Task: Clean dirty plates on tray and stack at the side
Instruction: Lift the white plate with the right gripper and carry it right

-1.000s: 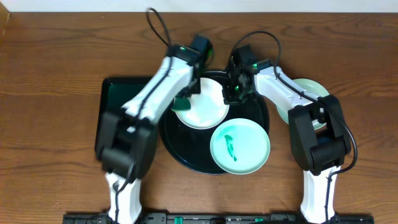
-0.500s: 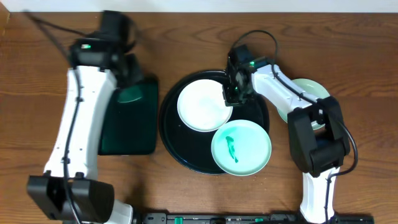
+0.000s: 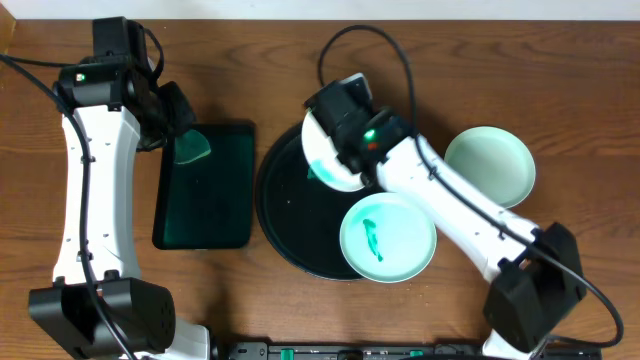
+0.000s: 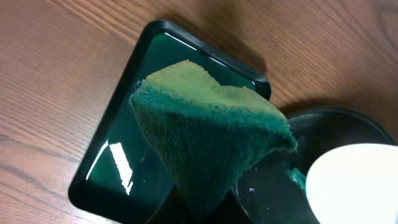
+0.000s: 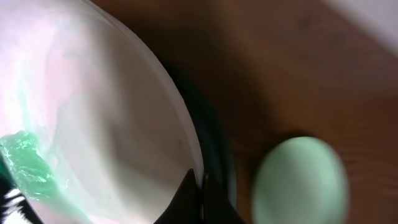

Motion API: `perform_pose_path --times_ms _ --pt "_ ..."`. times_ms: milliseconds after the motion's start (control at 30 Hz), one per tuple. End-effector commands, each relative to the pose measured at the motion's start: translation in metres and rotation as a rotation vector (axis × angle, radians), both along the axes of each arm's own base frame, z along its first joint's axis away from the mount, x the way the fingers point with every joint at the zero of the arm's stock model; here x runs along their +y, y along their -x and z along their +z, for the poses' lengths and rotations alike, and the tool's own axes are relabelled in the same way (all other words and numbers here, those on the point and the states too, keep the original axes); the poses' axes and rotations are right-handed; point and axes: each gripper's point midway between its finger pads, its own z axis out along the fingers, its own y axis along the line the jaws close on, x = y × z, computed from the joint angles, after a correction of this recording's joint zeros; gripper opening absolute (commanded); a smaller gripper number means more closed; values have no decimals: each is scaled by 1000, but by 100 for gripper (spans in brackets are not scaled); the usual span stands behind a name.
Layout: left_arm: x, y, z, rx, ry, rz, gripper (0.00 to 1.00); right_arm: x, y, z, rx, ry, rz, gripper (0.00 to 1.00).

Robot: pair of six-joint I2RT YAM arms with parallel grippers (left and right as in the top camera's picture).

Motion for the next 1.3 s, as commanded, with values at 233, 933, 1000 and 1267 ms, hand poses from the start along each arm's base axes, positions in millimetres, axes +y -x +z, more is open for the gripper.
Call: perform_pose_path --times_ms 233,933,1000,1267 --pt "-2 -2 -2 -4 9 -23 7 4 31 92 -419 428 -36 1" --pt "-2 -6 -6 -12 9 -20 7 23 34 38 -162 163 37 1" --pt "-2 -6 -6 -13 9 -20 7 20 31 29 -112 110 26 1" --pt "-11 -9 -5 -22 16 -35 7 13 21 27 174 -390 45 1"
